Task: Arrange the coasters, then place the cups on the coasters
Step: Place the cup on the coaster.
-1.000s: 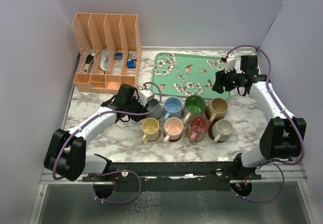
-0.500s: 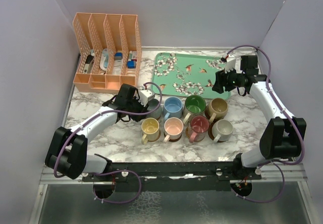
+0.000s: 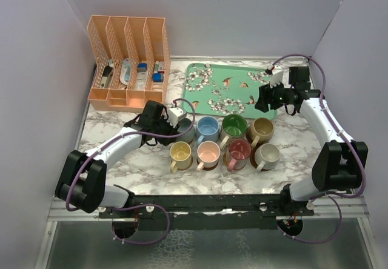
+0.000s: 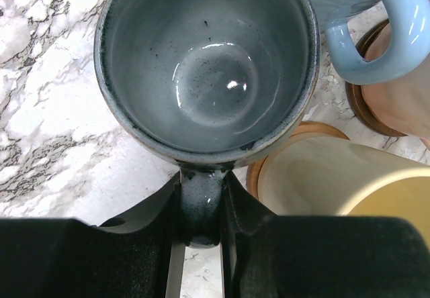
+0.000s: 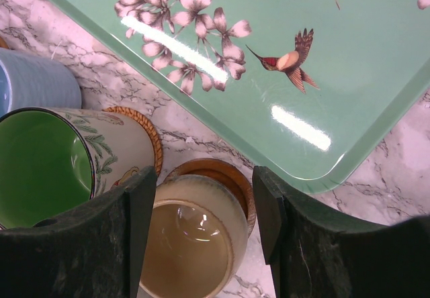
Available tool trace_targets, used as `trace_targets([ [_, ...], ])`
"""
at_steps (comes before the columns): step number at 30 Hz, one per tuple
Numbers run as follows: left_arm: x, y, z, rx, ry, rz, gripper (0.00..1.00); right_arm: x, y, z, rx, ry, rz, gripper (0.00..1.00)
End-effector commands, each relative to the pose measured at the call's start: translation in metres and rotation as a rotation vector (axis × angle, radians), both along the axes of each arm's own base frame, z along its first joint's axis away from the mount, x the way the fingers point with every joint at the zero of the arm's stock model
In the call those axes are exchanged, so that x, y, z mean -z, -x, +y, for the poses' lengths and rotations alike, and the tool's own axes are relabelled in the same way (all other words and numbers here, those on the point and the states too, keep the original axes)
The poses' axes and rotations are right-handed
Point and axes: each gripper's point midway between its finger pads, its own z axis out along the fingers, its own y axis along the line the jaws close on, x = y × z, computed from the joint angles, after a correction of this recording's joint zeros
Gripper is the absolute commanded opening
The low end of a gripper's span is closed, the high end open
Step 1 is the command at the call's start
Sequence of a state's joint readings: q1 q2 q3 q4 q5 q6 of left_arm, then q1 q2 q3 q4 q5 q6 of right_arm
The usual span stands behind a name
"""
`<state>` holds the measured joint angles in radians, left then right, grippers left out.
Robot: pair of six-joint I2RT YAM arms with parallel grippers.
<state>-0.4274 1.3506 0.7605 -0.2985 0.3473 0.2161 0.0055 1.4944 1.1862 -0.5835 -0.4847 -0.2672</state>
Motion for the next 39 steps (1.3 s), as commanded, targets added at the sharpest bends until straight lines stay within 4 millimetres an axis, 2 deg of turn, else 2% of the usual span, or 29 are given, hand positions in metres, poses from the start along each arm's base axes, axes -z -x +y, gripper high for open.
trace_targets([
  [1, -0.016, -0.010, -0.010, 0.027, 0.052, -0.080, 0.00, 0.008, 0.003, -0.001, -0.010, 0.011, 0.023, 0.59],
  [21, -0.015, -0.002, -0.006, 0.034, 0.045, -0.075, 0.27, 0.007, 0.004, -0.001, -0.012, 0.011, 0.023, 0.59],
  [39, -0.016, 0.005, -0.005, 0.044, 0.051, -0.074, 0.31, 0.006, 0.005, 0.000, -0.014, 0.007, 0.021, 0.59],
])
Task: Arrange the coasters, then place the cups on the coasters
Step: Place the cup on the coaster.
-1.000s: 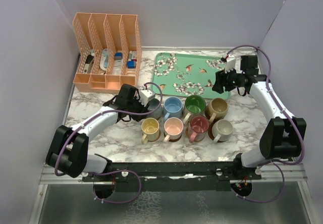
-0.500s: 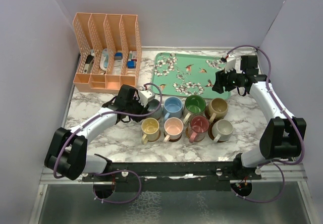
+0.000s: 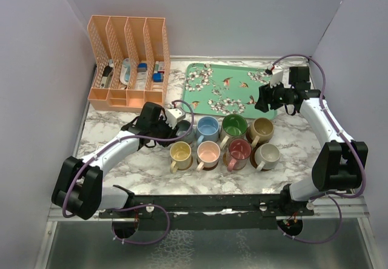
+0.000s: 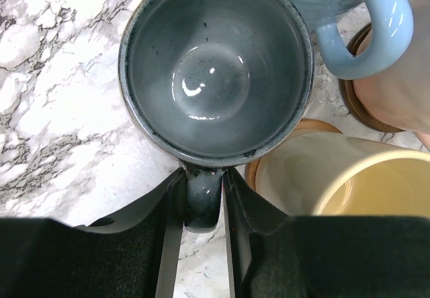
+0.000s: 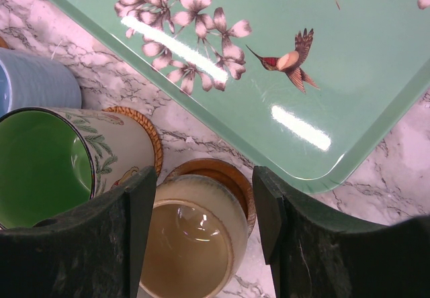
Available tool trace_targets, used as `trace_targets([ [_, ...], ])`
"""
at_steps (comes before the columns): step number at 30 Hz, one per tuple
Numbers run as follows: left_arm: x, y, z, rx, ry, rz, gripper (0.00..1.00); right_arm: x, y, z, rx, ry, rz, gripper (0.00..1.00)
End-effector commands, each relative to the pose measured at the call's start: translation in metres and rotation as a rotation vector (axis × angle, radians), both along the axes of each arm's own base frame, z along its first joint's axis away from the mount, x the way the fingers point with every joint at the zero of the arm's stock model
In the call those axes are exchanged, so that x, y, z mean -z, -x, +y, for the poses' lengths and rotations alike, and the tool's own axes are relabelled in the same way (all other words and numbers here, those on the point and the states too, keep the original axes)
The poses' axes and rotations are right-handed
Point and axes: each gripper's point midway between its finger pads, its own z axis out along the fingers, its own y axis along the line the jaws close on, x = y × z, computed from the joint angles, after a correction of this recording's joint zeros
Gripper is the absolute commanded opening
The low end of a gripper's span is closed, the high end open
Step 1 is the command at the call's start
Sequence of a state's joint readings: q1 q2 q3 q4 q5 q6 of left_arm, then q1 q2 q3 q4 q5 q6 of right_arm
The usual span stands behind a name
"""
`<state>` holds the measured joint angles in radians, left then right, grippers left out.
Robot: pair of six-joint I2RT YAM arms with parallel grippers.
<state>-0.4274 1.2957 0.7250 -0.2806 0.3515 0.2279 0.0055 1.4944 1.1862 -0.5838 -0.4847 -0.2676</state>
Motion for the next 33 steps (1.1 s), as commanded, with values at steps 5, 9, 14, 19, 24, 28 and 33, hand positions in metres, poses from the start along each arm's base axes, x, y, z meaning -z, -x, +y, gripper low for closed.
trace_targets([
  [5, -0.013, 0.003, -0.008, 0.040, 0.047, -0.033, 0.37, 0.006, 0.005, 0.000, -0.015, 0.006, 0.020, 0.59],
  [9, -0.016, 0.004, -0.008, 0.043, 0.052, -0.038, 0.43, 0.007, 0.005, 0.000, -0.015, 0.007, 0.023, 0.59],
  [14, -0.023, 0.003, -0.007, 0.045, 0.050, -0.060, 0.46, 0.006, 0.005, 0.000, -0.016, 0.008, 0.018, 0.59],
  [19, -0.034, 0.001, -0.004, 0.048, 0.040, -0.103, 0.48, 0.004, 0.003, -0.001, -0.018, 0.014, 0.008, 0.59],
  [24, -0.051, 0.000, 0.002, 0.043, 0.030, -0.159, 0.50, -0.003, 0.001, -0.004, -0.007, 0.031, -0.014, 0.60],
  [28, -0.066, -0.004, 0.009, 0.003, 0.036, -0.201, 0.50, -0.015, -0.002, -0.007, 0.011, 0.042, -0.043, 0.60],
  [33, -0.093, -0.012, 0.020, -0.060, 0.071, -0.265, 0.51, -0.036, -0.005, -0.013, 0.018, 0.081, -0.073, 0.61],
])
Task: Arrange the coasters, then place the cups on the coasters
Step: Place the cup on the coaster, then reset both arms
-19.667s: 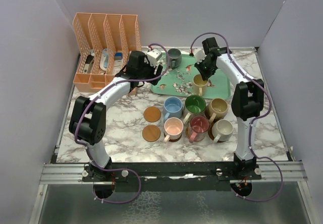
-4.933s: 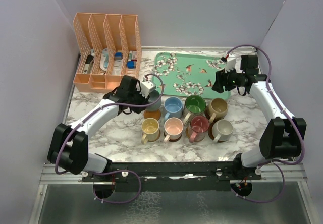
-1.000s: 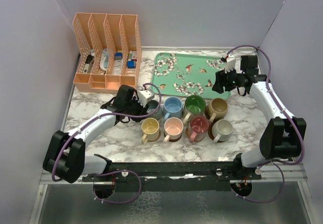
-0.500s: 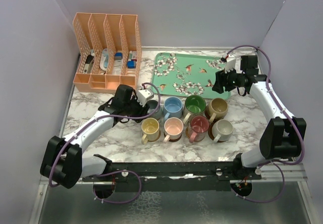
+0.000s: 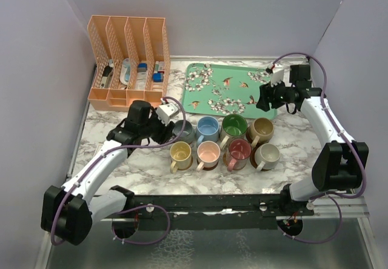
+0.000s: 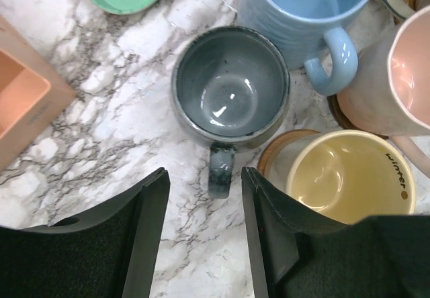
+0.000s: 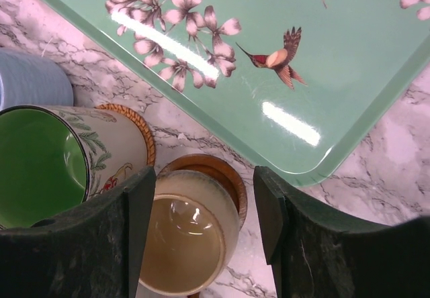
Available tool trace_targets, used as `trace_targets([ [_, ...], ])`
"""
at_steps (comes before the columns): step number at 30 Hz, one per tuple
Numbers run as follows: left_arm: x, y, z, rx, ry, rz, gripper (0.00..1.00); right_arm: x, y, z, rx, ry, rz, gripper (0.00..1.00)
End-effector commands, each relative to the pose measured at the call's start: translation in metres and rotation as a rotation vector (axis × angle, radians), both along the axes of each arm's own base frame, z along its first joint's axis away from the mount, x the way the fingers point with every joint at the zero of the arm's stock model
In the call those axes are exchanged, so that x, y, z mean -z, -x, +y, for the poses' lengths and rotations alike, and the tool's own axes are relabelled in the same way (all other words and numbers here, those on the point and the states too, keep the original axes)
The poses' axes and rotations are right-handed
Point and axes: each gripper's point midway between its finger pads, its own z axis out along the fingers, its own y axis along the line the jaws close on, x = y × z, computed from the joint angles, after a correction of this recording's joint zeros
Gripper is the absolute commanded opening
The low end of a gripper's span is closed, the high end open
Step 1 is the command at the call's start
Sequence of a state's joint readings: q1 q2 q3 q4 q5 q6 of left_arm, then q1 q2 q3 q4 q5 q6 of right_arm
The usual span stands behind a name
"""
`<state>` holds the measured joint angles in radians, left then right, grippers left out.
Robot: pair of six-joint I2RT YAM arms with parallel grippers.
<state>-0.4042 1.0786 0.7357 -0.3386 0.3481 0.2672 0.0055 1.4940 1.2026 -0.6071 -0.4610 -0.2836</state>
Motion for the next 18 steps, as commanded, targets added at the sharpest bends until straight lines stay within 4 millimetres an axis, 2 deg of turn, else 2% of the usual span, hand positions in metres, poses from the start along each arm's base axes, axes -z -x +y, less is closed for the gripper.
trace_targets([
  [1, -0.041, -0.016, 0.013, -0.081, 0.033, -0.104, 0.51, -0.037, -0.005, -0.012, 0.018, 0.070, -0.071, 0.62],
  [7, -0.077, -0.050, 0.051, -0.292, -0.028, -0.238, 0.56, -0.047, -0.007, -0.029, 0.041, 0.172, -0.043, 0.65],
  [11, -0.111, -0.077, 0.073, -0.423, -0.049, -0.355, 0.62, -0.056, -0.014, -0.036, 0.082, 0.197, -0.069, 0.72],
  [13, -0.133, -0.088, 0.082, -0.490, -0.006, -0.419, 0.73, -0.060, -0.017, -0.039, 0.111, 0.195, -0.086, 0.78],
  [16, -0.163, -0.101, 0.089, -0.574, 0.082, -0.501, 0.95, -0.064, -0.022, -0.046, 0.161, 0.213, -0.130, 0.90],
  [18, -0.172, -0.107, 0.090, -0.603, 0.125, -0.528, 0.99, -0.066, -0.025, -0.051, 0.198, 0.223, -0.164, 0.99],
])
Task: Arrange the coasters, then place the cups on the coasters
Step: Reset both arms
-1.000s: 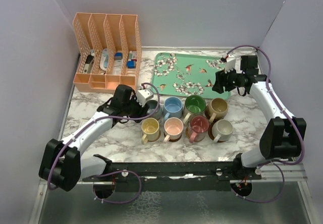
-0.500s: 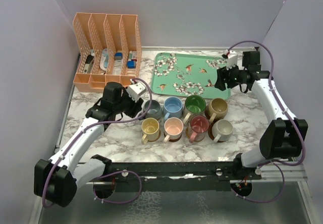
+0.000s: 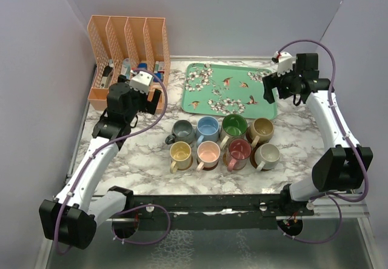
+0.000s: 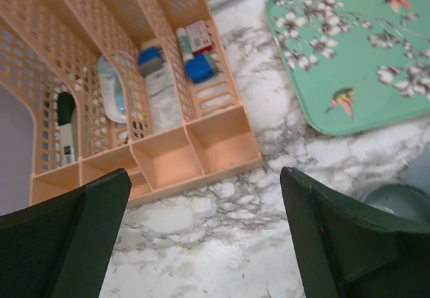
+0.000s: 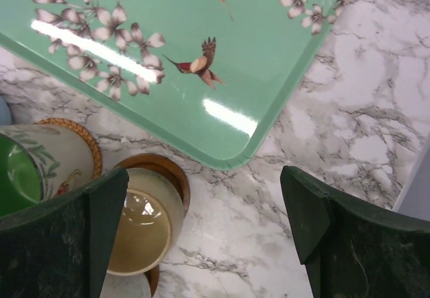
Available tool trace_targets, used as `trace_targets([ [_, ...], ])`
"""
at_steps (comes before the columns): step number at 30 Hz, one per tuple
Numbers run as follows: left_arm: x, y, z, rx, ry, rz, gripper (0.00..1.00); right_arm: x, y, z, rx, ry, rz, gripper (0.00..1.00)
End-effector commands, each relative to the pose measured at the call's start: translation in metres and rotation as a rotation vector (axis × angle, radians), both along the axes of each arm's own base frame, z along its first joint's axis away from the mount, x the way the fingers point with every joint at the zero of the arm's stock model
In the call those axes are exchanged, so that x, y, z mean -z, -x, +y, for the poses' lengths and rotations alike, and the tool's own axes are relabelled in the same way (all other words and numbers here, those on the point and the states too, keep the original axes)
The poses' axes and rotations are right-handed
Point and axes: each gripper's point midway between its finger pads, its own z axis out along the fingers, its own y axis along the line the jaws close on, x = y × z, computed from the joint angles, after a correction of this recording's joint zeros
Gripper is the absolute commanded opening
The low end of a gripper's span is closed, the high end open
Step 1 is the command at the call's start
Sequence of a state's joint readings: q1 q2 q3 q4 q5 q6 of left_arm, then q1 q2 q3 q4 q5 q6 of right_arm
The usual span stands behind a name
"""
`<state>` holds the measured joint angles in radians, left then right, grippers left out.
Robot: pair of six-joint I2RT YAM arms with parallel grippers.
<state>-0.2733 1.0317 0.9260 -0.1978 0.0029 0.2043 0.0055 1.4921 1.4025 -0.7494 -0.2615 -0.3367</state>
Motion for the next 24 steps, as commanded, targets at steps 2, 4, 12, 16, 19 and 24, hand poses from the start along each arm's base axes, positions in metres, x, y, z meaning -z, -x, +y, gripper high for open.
trace_targets([
  [2, -0.050, -0.026, 0.014, -0.125, 0.111, -0.190, 0.99, -0.016, -0.011, -0.019, 0.120, 0.047, -0.138, 1.00],
  [4, -0.050, -0.032, 0.017, -0.138, 0.100, -0.213, 0.99, -0.019, -0.012, -0.020, 0.138, 0.035, -0.200, 1.00],
  [12, -0.040, -0.058, 0.036, -0.164, 0.059, -0.215, 0.99, -0.042, -0.015, -0.024, 0.251, -0.067, -0.461, 1.00],
  [16, -0.029, -0.051, 0.044, -0.193, 0.110, -0.232, 0.99, -0.056, -0.004, -0.019, 0.223, -0.085, -0.473, 1.00],
  [19, -0.029, -0.038, 0.043, -0.177, 0.123, -0.253, 0.99, -0.071, 0.012, -0.010, 0.151, -0.085, -0.542, 1.00],
  [24, -0.027, -0.036, 0.052, -0.215, 0.079, -0.220, 0.99, -0.091, 0.034, -0.006, 0.118, -0.097, -0.612, 1.00],
])
